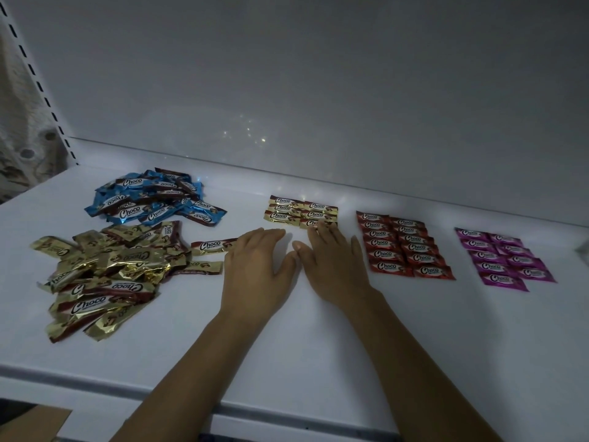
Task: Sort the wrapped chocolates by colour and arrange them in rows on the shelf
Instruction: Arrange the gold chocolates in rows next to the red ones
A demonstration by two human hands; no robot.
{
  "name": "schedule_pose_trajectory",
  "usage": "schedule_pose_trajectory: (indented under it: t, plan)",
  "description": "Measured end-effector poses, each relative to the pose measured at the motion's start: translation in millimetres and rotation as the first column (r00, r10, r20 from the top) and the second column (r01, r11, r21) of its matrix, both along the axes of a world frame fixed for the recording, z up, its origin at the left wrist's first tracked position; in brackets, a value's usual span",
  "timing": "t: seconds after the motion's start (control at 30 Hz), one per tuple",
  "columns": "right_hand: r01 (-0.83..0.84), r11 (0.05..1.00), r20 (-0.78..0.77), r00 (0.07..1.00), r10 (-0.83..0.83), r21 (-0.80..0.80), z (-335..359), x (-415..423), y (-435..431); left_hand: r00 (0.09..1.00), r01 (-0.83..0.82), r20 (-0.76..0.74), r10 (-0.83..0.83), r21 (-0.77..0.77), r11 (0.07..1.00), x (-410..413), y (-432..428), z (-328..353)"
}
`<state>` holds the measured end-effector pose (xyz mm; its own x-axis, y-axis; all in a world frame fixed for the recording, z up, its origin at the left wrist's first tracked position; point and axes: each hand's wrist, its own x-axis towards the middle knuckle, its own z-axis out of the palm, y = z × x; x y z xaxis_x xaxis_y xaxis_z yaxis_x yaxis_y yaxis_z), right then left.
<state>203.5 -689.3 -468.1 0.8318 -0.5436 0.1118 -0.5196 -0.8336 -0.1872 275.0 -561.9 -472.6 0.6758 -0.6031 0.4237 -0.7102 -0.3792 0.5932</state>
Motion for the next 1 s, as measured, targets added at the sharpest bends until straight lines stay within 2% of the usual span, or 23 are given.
schedule_pose_trajectory:
  t: [0.13, 0.2, 0.33, 0.47, 0.53, 0.57, 0.63, 0.7, 0.8, 0.9, 1.0]
  plan:
    - [-0.014, 1.0, 0.024, 1.0, 0.014, 0.006, -1, -1, -2, 1.0, 0.009, 0.011, -0.009, 0.002, 1.0, 0, 0, 0]
    - [-0.052, 0.998, 0.114, 0.992, 0.048, 0.026, 0, -1, 0, 1.0, 0.008, 0.005, -0.008, 0.006, 1.0, 1, -1, 0]
    - [-0.185, 0.982, 0.427, 0.886, 0.179, -0.029, 11, -2, 12, 0.999, -0.026, -0.038, 0.021, -0.128, 0.991, -1, 2, 5]
    - [-0.35, 0.936, 0.476, 0.819, 0.32, -0.026, 16, 0, 38, 0.994, 0.063, -0.085, -0.071, -0.1, 0.993, 1, 22, 16]
    - [-0.43, 0.903, 0.417, 0.825, 0.382, 0.024, 15, 7, 52, 0.995, 0.096, 0.01, -0.095, -0.043, 0.994, 12, 48, 23]
    - [-0.449, 0.892, 0.334, 0.85, 0.407, 0.056, 15, 12, 59, 0.992, 0.08, 0.101, -0.079, -0.007, 0.997, 18, 65, 26]
    - [-0.457, 0.885, 0.195, 0.879, 0.434, 0.087, 15, 25, 73, 0.959, -0.038, 0.283, 0.012, 0.086, 0.996, 32, 100, 25]
    - [-0.453, 0.886, 0.148, 0.888, 0.436, 0.105, 17, 38, 87, 0.921, -0.218, 0.364, 0.137, 0.194, 0.956, 42, 131, 18]
    - [-0.465, 0.857, 0.144, 0.885, 0.443, 0.223, 20, 59, 106, 0.917, -0.357, 0.303, 0.262, 0.324, 0.876, 48, 158, 6]
    - [-0.464, 0.842, 0.146, 0.886, 0.441, 0.276, 19, 78, 120, 0.937, -0.349, 0.122, 0.328, 0.397, 0.849, 55, 160, 2]
    - [-0.45, 0.843, 0.205, 0.892, 0.404, 0.296, 15, 95, 127, 0.93, -0.366, 0.117, 0.349, 0.398, 0.841, 59, 156, -1]
